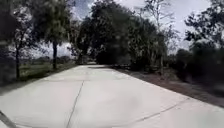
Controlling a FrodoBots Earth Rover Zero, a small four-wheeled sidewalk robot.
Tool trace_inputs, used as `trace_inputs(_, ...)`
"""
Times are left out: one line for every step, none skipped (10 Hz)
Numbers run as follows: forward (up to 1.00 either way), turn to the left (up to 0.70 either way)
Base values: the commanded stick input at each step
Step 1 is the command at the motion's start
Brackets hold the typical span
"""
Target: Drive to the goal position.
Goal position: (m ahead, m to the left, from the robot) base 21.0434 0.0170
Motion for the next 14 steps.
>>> trace_inputs(0.85,0.21)
trace_inputs(0.85,0.34)
trace_inputs(0.85,0.34)
trace_inputs(0.85,0.25)
trace_inputs(0.85,0.07)
trace_inputs(0.85,0.0)
trace_inputs(0.85,0.0)
trace_inputs(0.85,0.0)
trace_inputs(0.85,0.0)
trace_inputs(0.85,0.0)
trace_inputs(0.85,0.0)
trace_inputs(0.85,0.0)
trace_inputs(0.85,0.0)
trace_inputs(0.85,0.0)
